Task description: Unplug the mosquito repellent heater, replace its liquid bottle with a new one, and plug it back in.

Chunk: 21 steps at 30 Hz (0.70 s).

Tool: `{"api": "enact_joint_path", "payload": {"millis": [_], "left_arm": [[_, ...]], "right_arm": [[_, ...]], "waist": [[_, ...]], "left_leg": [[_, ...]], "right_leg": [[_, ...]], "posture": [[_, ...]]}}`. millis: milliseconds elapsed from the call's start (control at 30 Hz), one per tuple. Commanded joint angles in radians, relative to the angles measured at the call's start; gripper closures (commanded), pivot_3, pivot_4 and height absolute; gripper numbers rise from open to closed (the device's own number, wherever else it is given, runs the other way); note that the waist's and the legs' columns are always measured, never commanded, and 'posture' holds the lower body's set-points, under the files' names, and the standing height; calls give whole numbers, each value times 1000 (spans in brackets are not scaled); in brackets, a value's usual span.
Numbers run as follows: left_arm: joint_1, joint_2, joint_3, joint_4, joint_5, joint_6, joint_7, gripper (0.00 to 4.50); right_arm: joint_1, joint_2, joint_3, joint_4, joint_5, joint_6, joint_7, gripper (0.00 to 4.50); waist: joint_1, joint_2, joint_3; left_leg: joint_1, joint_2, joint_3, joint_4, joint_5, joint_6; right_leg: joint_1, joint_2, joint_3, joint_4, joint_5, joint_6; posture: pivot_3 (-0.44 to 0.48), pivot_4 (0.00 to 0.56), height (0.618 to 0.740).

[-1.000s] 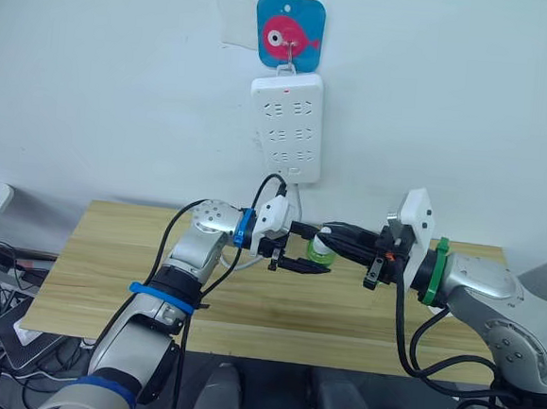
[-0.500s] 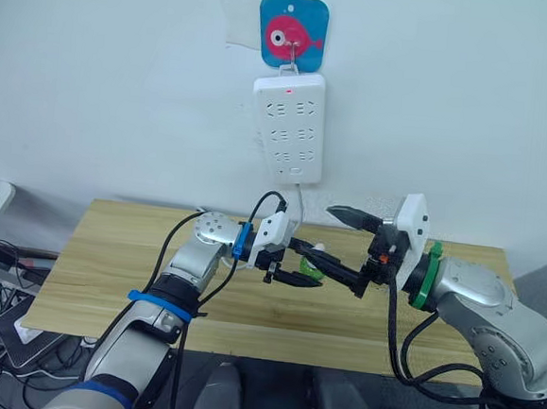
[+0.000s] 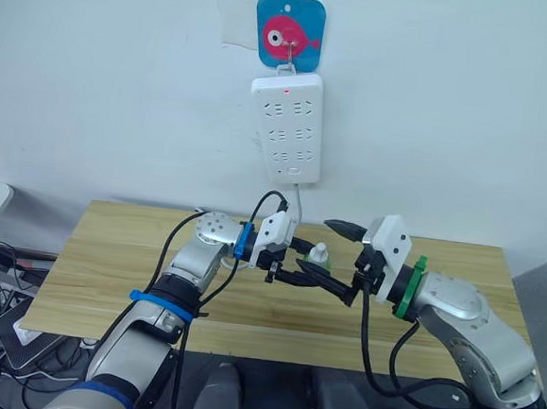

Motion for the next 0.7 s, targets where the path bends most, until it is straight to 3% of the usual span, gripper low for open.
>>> {"api": "enact_joint_path", "payload": {"millis": [33,333,700], "left_arm": [[-13,-10,6,-31,-9,3,1,2239],[-20,-14,7,-19,-7,-4,-1,2239],[-32,-11,12,9,-2,-22,-4,2239]], "right_arm": [[-16,16,19,12,-61,-40,-22,21],[0,15,-18,25,-95,-37,-20,21],[162,-105,-250,-81,30,-25,67,21]], "waist": [[0,0,0],[0,0,0],[1,0,0]], "left_leg": [[0,0,0,0,0,0],[0,0,0,0,0,0],[0,-1,1,0,0,0]], "right_leg": [[0,0,0,0,0,0],[0,0,0,0,0,0],[0,0,1,-1,0,0]], "posture": [[-59,218,740],[-65,213,740],[-77,208,740]]}}
